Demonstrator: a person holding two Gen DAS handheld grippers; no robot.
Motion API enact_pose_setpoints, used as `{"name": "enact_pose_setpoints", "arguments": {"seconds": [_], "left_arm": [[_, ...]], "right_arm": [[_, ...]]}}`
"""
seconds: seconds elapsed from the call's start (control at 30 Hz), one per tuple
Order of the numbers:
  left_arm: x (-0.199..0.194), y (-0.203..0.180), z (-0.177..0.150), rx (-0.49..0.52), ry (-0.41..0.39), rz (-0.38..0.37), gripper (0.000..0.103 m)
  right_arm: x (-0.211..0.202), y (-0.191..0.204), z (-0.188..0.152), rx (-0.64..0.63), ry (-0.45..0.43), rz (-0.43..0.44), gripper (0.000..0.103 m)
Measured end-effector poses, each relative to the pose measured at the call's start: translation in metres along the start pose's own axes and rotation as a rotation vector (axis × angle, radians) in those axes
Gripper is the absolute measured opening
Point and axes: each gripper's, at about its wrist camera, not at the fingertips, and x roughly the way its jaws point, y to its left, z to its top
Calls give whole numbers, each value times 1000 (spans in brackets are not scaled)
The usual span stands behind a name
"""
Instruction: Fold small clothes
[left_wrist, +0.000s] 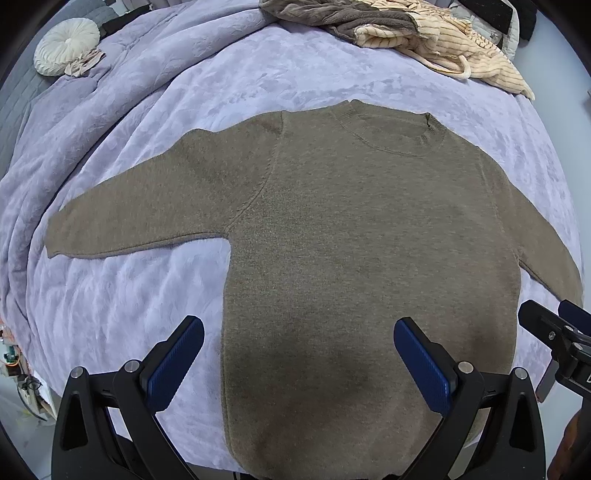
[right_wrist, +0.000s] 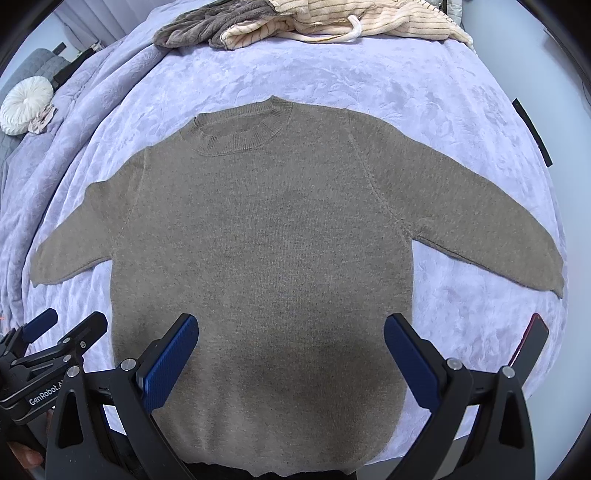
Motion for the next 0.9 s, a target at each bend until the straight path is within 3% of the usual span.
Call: {"name": "enact_pose_setpoints", "arguments": {"seconds": [0.27, 0.57, 0.9], "left_arm": [[12, 4, 0, -4, -17, -7, 103], [33, 12, -5, -45, 49, -67, 103], [43, 42, 0, -114, -9, -213, 103]], "right_arm": [[9, 7, -3, -26, -34, 3, 101], [21, 19, -5, -54, -6, -5, 101], [27, 43, 2, -77, -49, 0, 101]]}}
